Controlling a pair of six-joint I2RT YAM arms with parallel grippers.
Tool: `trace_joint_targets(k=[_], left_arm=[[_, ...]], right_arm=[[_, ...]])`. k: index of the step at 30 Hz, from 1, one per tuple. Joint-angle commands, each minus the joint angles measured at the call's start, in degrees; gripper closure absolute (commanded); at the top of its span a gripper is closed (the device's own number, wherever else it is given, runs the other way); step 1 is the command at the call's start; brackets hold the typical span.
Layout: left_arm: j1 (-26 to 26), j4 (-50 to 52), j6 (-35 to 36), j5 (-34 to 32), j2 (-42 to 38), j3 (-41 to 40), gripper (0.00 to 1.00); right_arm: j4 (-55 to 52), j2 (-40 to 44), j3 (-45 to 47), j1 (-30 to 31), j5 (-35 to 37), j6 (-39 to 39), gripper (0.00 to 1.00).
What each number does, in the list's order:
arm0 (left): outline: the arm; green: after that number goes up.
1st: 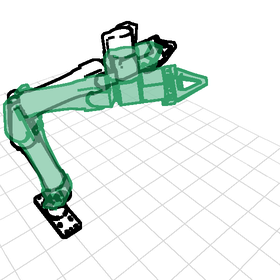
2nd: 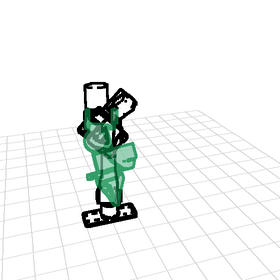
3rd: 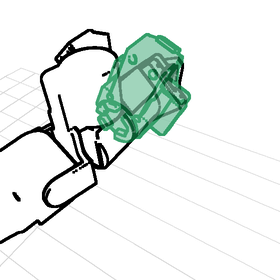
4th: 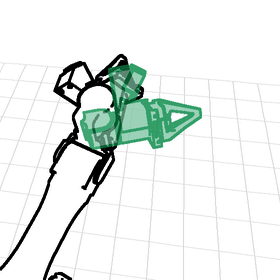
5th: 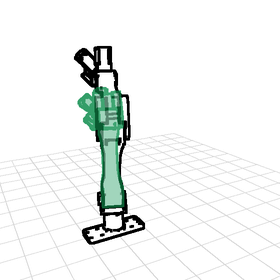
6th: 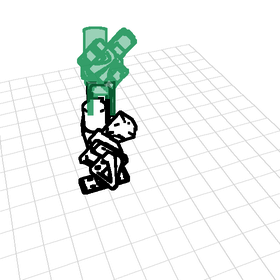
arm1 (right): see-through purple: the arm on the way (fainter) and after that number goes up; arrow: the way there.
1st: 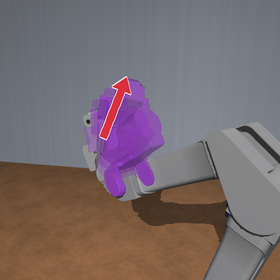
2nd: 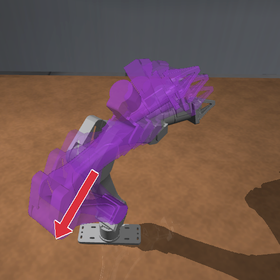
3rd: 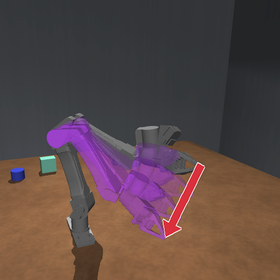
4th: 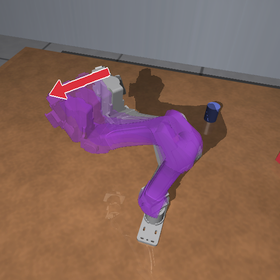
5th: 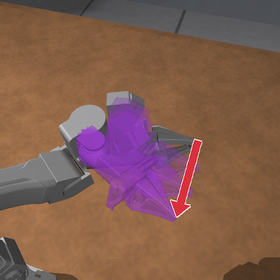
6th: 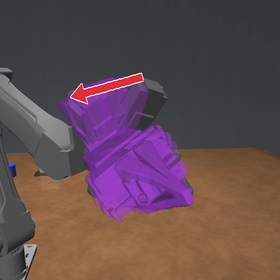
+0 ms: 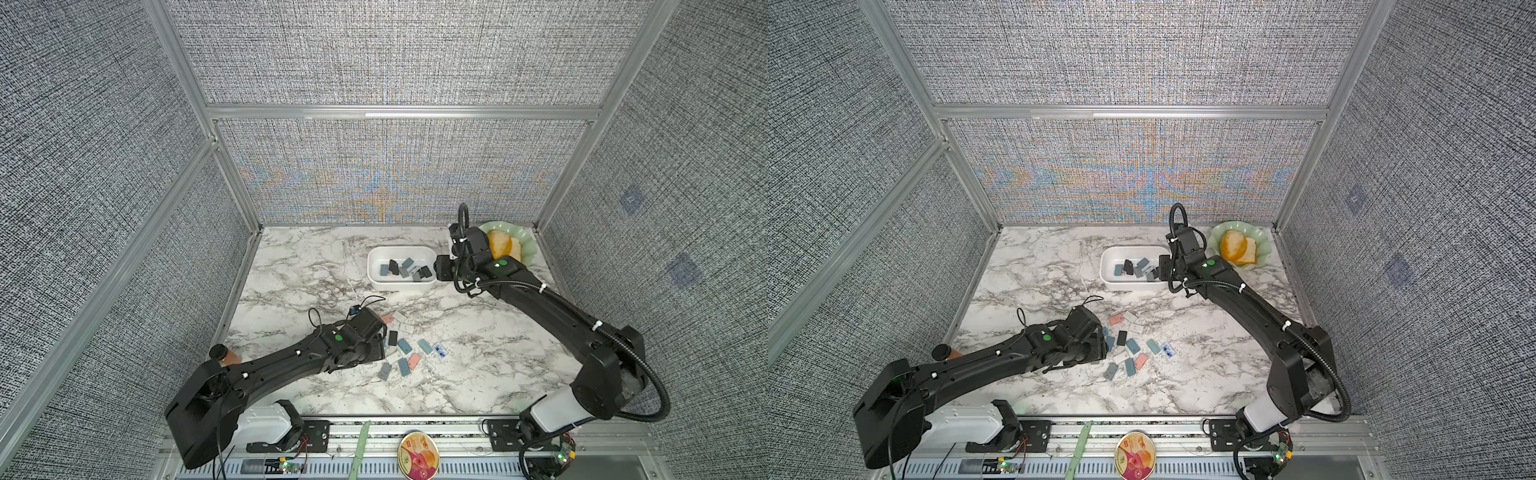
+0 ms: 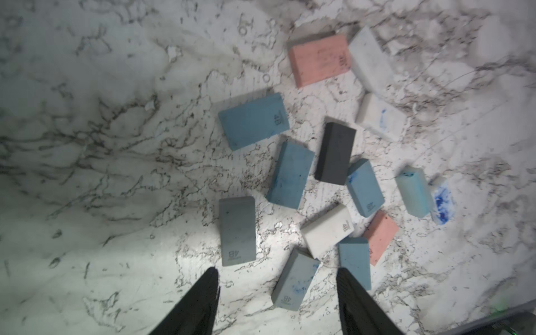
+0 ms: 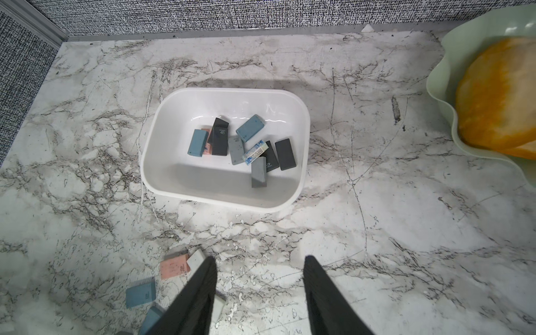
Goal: Put the eraser in the storage box
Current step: Pick up the eraser from the center of the board.
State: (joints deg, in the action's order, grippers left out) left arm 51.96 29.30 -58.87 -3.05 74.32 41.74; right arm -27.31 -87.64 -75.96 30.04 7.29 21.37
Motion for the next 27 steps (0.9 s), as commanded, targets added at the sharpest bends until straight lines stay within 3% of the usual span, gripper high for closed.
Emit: trace_joint_targets(k=[1, 8, 27], left_arm=[[1.6, 4.1, -5.6, -3.2, 1.8, 0.9, 0.34], [3.2, 0.5, -9.1, -3.7, 3.2, -1.1, 0.37], [3.1, -2.7, -5.9, -7.1, 8.9, -0.9, 0.44]], right_arm=[[2.3, 1.4, 1.8, 0.0, 0.8, 0.4, 0.47], [3.2, 3.8, 5.3, -0.2, 1.0, 0.5, 0.47], [3.7, 4.9, 6.7, -0.5, 0.2, 1.5, 0.47]])
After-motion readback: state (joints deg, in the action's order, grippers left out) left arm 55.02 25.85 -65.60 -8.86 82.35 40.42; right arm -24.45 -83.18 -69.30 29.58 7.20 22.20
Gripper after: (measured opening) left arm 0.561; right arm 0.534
